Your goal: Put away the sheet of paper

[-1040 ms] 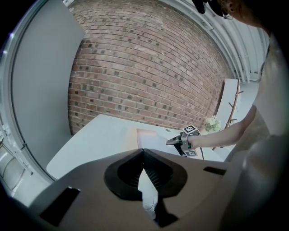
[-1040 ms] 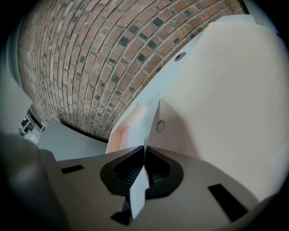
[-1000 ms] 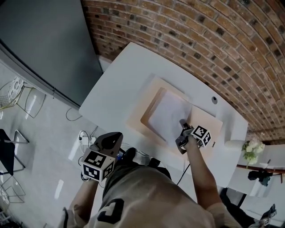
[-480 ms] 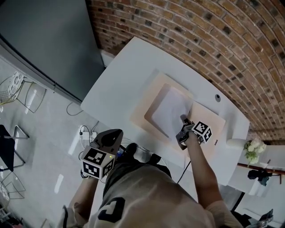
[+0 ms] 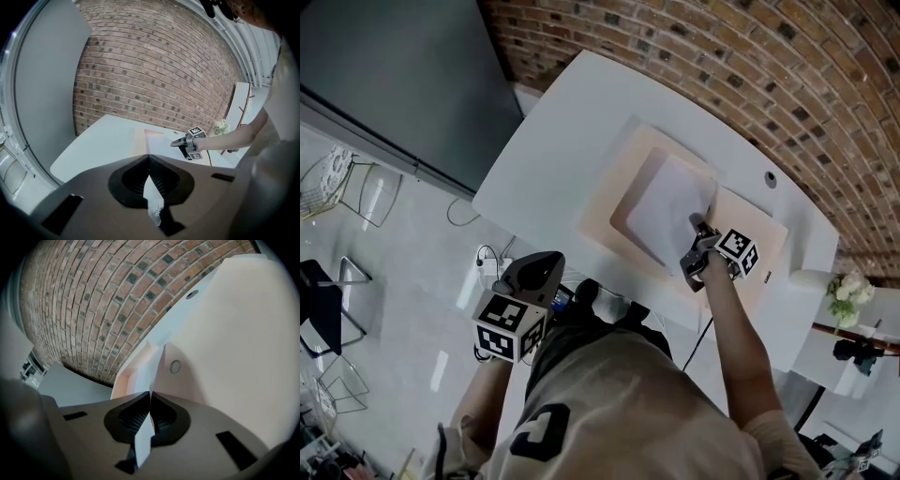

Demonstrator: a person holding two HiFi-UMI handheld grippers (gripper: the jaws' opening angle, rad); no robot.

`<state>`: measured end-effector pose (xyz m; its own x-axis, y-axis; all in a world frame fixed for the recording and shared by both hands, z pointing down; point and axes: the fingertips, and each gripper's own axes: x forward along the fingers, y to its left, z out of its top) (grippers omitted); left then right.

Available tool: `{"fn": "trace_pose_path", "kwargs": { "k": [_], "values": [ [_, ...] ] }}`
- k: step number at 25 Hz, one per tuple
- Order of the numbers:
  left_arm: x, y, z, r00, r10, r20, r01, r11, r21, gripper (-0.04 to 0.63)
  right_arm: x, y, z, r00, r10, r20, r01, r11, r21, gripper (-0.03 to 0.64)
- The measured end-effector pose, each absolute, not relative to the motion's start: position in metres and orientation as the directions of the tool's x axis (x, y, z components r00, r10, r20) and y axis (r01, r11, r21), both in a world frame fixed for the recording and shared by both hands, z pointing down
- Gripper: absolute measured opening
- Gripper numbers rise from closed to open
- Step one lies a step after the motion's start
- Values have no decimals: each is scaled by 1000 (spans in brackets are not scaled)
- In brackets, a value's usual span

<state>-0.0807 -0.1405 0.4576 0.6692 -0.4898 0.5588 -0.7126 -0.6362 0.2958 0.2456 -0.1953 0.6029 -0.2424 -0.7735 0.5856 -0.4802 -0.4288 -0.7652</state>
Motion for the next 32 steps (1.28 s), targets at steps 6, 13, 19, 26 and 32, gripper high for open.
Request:
{"fn": "trace_pose_path", "kwargs": {
  "k": [6, 13, 19, 26, 32],
  "values": [
    [-73, -138, 457, 673, -481, 562, -705, -649, 288, 14, 244, -195, 606, -255, -775, 578, -469, -424, -775, 23],
    [-71, -139, 452, 675, -480, 561, -699, -658, 278, 14, 242, -196, 607, -261, -777, 573, -464, -419, -780, 23],
    [-69, -138, 453, 671, -483, 562, -703, -656, 275, 14, 240, -197, 607, -269, -777, 569, -461, -415, -784, 23],
    [-67, -138, 454, 674, -478, 563, -698, -660, 276, 14, 238, -198, 608, -272, -777, 568, -456, -416, -787, 23],
    [-72, -140, 454, 672, -480, 564, -703, -654, 280, 14, 236, -201, 609, -273, -774, 571, -461, -416, -784, 23]
  ]
}}
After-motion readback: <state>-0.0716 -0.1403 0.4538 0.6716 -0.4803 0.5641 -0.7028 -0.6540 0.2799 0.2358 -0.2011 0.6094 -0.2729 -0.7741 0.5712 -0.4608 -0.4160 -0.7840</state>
